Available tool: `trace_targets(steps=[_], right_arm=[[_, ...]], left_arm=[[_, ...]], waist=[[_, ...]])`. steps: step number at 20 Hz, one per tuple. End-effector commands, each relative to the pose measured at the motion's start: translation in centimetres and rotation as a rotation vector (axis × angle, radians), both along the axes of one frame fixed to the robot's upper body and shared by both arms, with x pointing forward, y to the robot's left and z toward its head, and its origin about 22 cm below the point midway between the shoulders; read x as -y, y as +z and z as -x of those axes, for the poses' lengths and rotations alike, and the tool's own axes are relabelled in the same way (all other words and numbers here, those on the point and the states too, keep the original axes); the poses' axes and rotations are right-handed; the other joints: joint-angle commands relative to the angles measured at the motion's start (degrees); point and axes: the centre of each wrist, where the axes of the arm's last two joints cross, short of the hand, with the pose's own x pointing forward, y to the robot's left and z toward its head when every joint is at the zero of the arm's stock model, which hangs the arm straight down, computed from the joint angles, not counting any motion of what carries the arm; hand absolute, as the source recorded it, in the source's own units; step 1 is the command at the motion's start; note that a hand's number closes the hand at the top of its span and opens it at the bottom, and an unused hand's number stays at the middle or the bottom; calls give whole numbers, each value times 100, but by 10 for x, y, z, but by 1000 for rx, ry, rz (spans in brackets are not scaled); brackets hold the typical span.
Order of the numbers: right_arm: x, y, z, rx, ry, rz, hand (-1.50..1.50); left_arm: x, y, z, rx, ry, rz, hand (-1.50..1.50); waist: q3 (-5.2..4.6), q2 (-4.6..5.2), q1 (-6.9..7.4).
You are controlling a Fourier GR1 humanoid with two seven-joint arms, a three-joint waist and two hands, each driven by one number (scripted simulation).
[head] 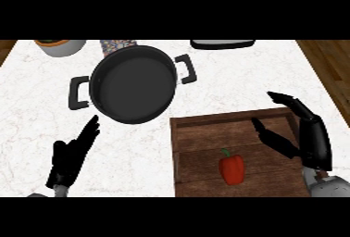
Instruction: Pick the bell pepper from the tray and place it in the pot
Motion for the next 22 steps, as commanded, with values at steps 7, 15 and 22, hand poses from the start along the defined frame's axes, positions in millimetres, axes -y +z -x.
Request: trace_targets(steps=[7,15,22], right_arm=[[-67,26,106,107,-29,23,-150],[-68,73,124,-266,-90,22,-150],[-92,70,97,-567,-53,35,-150]], left_arm=[[20,2,-6,-24,-135,66,0],[24,11,-29,0,-140,68,0],[27,12,-22,3,-172,69,0]], waist=[[8,22,257],[9,75,359],[29,83,503]])
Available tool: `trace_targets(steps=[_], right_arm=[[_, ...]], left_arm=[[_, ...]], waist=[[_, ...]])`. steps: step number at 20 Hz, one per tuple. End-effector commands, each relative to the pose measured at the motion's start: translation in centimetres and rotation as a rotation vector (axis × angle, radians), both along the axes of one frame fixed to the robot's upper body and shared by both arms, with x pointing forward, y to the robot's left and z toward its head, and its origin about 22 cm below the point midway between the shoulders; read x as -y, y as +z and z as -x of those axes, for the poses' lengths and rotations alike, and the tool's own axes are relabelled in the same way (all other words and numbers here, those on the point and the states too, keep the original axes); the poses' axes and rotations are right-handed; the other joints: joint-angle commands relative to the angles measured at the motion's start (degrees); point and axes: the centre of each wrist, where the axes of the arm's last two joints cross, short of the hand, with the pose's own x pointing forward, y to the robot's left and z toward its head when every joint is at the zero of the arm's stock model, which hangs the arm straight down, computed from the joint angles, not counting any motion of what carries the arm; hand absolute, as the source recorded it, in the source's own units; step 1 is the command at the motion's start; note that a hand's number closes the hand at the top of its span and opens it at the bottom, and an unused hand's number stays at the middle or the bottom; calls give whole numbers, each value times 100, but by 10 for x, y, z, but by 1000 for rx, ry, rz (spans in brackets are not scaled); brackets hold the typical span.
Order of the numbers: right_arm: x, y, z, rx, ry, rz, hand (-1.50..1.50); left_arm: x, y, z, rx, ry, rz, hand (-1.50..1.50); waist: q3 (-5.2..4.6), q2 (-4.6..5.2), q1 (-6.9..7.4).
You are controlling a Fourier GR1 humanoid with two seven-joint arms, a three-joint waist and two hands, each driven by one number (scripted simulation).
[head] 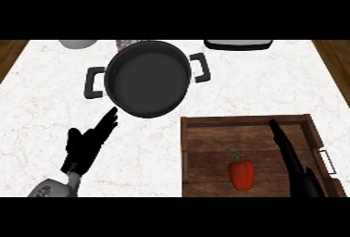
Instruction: Pick the bell pepper from the tray and place it in the pot
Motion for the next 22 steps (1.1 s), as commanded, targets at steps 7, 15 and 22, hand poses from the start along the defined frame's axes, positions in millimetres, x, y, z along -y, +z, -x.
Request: trace_targets(steps=[7,15,22], right_arm=[[3,-51,-24,-351,121,116,-150],[47,-48,-13,-218,51,137,-150],[52,-66,-2,-207,121,-14,-150]], left_arm=[[14,4,-14,-13,-11,19,0],[-9,12,5,-11,7,5,0],[-2,-12,9,1,-5,3,0]], waist=[[19,8,-10],[20,-16,-12],[18,-7,-30]])
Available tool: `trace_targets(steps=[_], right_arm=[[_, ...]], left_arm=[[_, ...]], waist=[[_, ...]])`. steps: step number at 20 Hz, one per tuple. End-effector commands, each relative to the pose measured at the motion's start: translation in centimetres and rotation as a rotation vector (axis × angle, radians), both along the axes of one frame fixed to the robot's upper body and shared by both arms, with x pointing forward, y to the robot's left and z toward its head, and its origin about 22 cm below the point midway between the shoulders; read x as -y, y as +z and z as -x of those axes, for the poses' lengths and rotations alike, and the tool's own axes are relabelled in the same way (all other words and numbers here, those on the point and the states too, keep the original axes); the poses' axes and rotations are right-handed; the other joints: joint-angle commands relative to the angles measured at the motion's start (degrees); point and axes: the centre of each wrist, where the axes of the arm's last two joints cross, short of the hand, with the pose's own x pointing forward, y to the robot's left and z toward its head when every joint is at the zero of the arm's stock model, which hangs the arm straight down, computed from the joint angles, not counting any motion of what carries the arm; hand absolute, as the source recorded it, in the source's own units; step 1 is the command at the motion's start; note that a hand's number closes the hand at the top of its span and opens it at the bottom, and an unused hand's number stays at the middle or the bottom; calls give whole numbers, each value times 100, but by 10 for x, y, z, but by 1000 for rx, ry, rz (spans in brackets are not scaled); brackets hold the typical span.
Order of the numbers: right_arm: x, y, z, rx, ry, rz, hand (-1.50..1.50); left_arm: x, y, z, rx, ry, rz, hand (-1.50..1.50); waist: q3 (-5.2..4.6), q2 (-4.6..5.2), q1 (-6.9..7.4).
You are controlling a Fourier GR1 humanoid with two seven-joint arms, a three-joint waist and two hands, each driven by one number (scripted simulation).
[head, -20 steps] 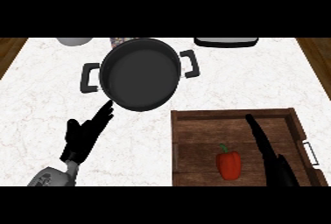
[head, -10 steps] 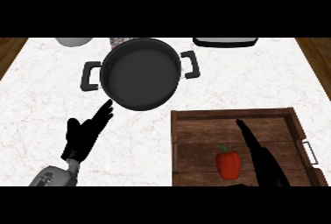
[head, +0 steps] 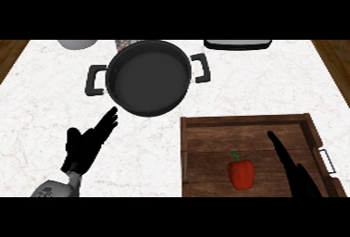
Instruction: Pick the bell pepper from the tray and place it in the pot
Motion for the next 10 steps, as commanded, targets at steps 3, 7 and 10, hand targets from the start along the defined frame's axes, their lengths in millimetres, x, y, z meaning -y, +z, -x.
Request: trace_targets(steps=[3,7,10], right_arm=[[9,-22,4,51,7,-181,-150],[10,-32,-7,73,30,-293,-150],[-3,-38,-12,54,33,-320,-150]], left_arm=[[9,-2,-10,-21,-3,-4,0],[-4,6,0,0,-1,-1,0],[-12,-23,-9,-1,13,-1,0]], waist=[[2,6,-17],[2,0,25],[-4,8,0]])
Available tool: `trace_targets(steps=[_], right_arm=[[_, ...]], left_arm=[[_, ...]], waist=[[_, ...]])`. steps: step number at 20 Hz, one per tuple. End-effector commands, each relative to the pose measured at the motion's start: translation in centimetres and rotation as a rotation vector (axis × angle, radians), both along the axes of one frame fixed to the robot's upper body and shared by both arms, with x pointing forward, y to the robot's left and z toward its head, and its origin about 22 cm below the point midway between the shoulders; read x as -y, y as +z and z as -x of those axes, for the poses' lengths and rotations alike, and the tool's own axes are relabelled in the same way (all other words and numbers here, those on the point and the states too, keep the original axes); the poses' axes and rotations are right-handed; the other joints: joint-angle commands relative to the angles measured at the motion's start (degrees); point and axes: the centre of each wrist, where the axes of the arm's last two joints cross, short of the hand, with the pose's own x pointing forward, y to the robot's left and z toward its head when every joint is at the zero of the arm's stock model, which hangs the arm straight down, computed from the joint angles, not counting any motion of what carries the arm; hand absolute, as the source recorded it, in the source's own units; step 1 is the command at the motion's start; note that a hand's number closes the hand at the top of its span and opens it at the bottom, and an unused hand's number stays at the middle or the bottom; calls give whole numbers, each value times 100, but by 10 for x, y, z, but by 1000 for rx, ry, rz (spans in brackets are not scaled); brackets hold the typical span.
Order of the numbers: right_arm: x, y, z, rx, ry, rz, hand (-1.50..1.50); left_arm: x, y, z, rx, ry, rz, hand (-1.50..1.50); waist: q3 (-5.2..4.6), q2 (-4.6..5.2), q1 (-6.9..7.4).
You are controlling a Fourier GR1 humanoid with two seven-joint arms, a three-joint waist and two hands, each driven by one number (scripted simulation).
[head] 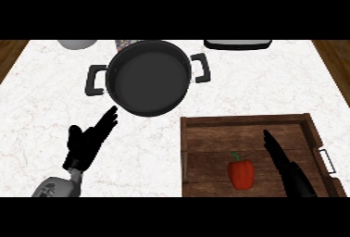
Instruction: Pick the bell pepper from the tray and place it in the pot
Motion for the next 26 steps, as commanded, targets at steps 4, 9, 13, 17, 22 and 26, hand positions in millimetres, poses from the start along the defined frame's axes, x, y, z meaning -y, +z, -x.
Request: trace_targets(steps=[4,9,13,17,22,26], right_arm=[[5,-38,-16,-29,-29,-101,-150],[-11,-69,-6,-24,-31,-165,-150],[0,-79,-16,49,106,64,150],[-28,-90,0,10,69,-84,150],[-10,-106,10,66,22,-182,150],[-17,-92,-6,226,-1,-133,150]], left_arm=[[-5,0,9,5,-3,12,0],[8,15,-13,3,-23,0,0],[12,-2,4,-13,-14,-6,0],[13,-1,2,-6,-20,-2,0],[8,1,16,-2,-16,8,0],[2,-1,1,11,-8,-7,0]], waist=[[-2,-2,20],[-1,1,5],[0,9,54],[-2,4,22],[6,-4,69],[-2,2,6]])
